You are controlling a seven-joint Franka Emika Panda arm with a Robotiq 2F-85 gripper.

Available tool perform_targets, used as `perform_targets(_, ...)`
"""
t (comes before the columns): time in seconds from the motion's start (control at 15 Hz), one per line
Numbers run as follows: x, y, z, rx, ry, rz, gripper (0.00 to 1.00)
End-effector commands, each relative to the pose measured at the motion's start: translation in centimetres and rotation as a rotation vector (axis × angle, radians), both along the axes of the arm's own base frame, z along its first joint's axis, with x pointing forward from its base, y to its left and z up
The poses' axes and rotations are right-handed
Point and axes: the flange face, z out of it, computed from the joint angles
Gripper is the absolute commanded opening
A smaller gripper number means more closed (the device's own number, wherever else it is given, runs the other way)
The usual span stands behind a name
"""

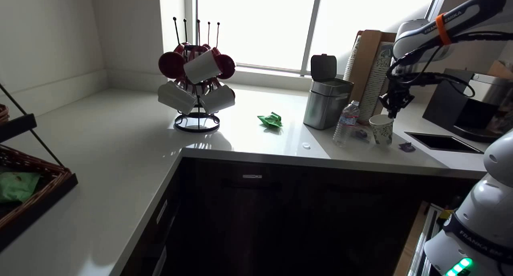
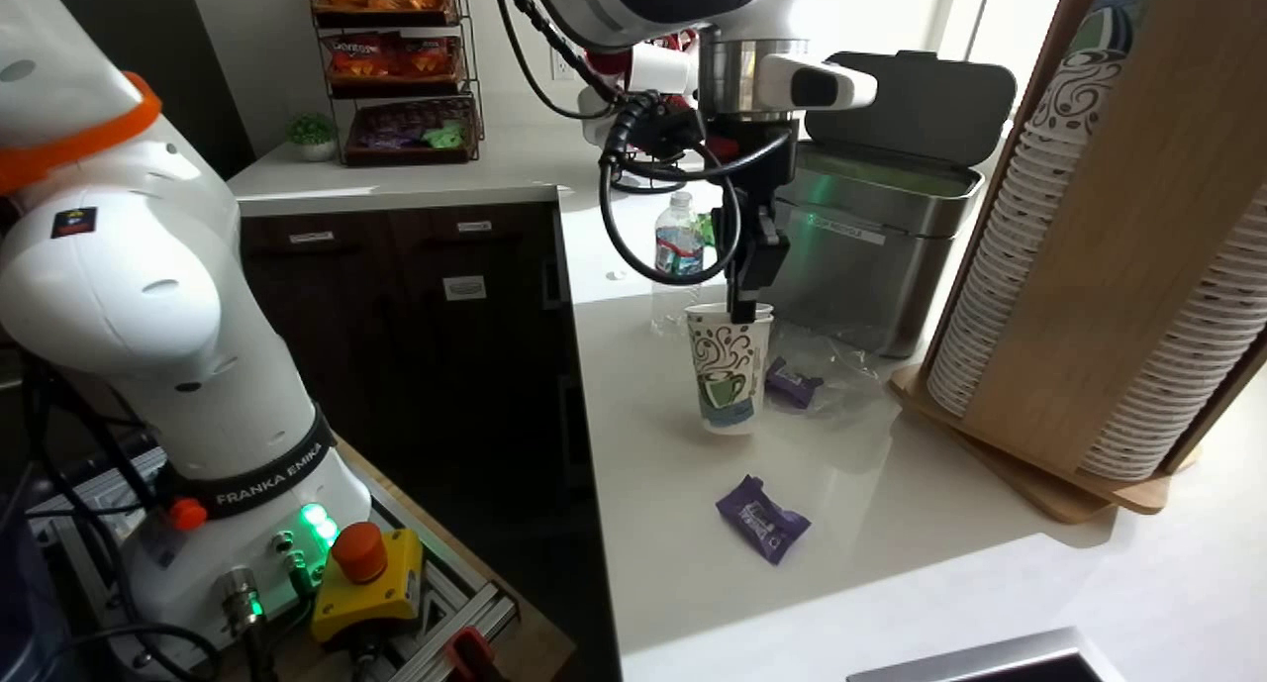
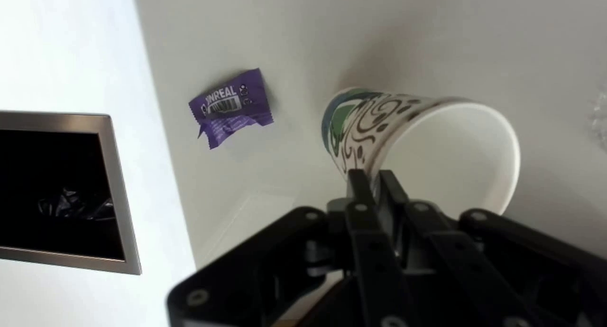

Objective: Place the two coffee cups upright then put one purple sachet inside the stacked cups.

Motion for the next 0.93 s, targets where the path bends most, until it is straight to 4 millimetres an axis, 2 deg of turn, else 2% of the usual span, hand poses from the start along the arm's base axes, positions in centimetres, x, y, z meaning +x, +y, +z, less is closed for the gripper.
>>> perform_targets(0.0, -2.2, 1.1, -0.6, -0.005, -0.023, 0.052, 0.04)
perform_targets(0.07, -2.6, 1.0, -0.5, -0.005, -0.024, 0.054, 0.11)
perform_targets(0.13, -2.8, 1.1, -0.5, -0.004, -0.028, 0.058, 0.03)
perform_targets(0.2, -3.0, 1.1, -0.4, -0.004, -0.03, 0.059, 0.01)
perform_targets(0.67, -4.8, 0.2, 0.9, -0.014, -0.105, 0.034, 0.01)
perform_targets(0.87, -5.2, 0.1, 0.7, -0.009, -0.142, 0.022, 0.01)
